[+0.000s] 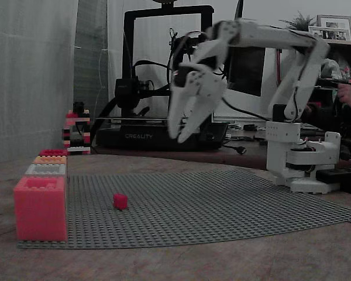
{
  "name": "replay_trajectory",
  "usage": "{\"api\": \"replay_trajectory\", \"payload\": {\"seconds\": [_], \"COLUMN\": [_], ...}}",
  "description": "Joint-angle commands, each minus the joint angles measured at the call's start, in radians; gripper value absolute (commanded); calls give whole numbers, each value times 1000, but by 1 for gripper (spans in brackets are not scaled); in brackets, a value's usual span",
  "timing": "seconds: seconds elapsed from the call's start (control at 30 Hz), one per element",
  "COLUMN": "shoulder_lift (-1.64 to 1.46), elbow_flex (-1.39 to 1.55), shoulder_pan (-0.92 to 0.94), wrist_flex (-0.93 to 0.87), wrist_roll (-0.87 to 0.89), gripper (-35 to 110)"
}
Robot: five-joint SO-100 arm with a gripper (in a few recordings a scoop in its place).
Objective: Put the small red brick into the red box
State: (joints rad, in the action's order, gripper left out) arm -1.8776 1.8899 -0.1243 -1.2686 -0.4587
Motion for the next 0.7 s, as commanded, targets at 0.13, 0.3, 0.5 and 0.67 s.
{"api": "replay_trajectory", "payload": {"seconds": [0.13, 0.3, 0.5, 0.67], "shoulder_lift": [442, 581, 681, 749], "elbow_flex": [-502, -623, -730, -805], "shoulder_pan": [-69, -126, -186, -207], "wrist_flex": [-135, -153, -143, -140], "wrist_roll": [-112, -87, -18, 14], "gripper": [19, 21, 21, 21]}}
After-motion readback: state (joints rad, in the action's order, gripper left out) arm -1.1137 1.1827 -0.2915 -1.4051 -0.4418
